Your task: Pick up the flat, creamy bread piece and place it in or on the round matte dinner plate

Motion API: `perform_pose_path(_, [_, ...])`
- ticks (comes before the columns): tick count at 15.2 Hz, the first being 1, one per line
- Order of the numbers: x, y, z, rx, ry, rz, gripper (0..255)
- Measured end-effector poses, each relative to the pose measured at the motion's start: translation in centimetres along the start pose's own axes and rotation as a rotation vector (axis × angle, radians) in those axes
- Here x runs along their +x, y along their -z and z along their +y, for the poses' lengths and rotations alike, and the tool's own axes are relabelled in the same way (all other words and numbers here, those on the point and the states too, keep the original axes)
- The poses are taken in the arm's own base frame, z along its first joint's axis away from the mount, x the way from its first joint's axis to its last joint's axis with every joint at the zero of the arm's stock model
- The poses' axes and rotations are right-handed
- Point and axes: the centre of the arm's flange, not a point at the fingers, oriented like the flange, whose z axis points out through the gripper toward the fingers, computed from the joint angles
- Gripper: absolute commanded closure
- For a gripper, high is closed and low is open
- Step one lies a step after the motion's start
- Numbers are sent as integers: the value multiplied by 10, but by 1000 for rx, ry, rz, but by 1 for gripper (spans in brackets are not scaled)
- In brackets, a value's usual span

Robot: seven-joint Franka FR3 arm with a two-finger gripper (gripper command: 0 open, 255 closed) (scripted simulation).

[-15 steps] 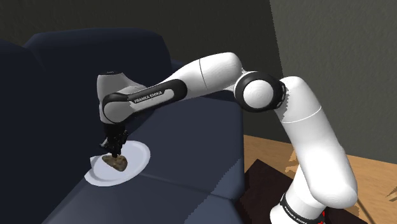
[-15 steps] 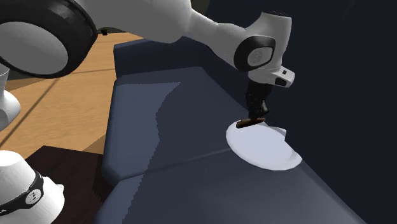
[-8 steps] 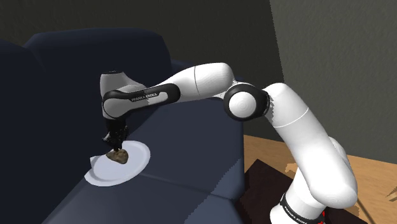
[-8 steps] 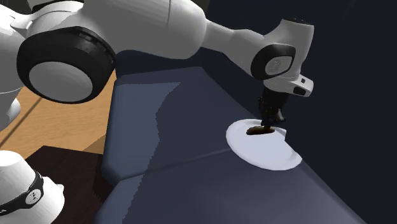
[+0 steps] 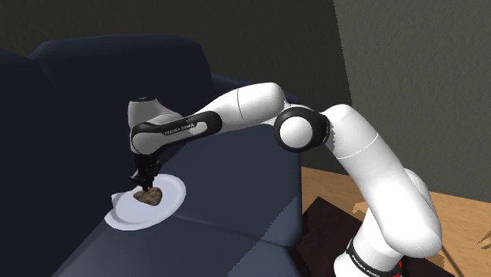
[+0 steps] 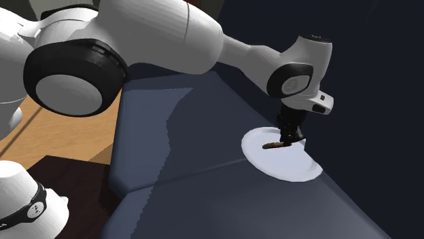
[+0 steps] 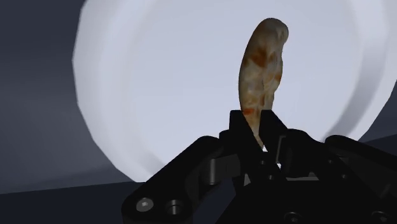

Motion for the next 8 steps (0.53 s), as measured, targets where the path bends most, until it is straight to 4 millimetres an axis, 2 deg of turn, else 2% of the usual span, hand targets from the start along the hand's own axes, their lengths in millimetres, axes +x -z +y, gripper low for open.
perform_pose_path(3, [-1, -11, 1, -1, -1, 6, 255])
perform_pose_path(8, [-1, -16, 5, -2, -2, 9, 255])
